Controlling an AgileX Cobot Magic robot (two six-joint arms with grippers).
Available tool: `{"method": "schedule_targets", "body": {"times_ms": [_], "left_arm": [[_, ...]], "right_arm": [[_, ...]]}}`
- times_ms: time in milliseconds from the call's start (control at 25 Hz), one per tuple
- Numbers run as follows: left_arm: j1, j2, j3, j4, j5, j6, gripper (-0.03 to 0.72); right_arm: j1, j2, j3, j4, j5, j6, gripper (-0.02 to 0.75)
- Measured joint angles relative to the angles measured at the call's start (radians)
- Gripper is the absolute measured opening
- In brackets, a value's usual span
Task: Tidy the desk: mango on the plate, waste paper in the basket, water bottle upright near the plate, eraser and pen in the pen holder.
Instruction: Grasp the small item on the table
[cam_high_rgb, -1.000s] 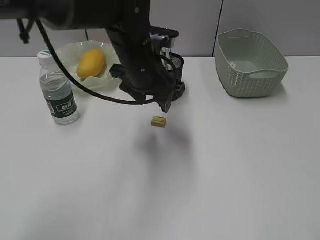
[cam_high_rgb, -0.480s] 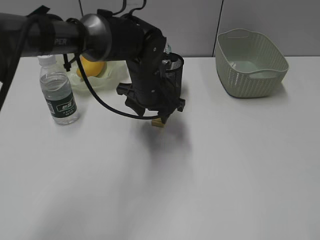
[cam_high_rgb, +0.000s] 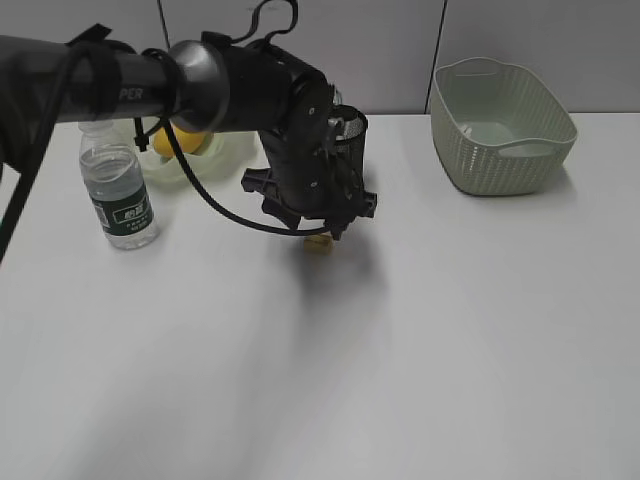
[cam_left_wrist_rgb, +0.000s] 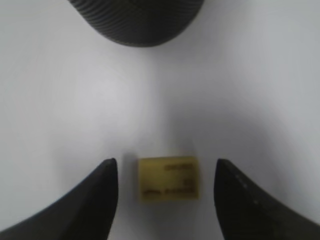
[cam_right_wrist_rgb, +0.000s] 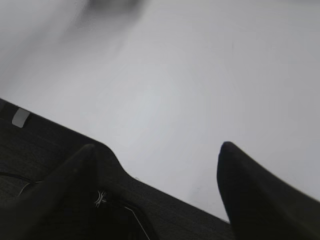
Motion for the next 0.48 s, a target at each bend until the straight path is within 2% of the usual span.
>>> {"method": "schedule_targets", "body": {"times_ms": [320,400,480], "left_arm": [[0.000,0.042,-0.001,-0.001,0.004,0.000,0.440],[0.000,0.042,-0.001,0.003,0.005,0.000,0.410],[0.000,0.043,-0.001,0.010,0.009,0.000,0.349]], "right_arm": [[0.000,0.000,0.000,-0.002,0.000,0.000,0.580],[0.000,0.000,0.000,-0.002,-0.001,0.000,0.580],[0.000,0.000,0.000,-0.002,-0.001,0.000,0.580]]}}
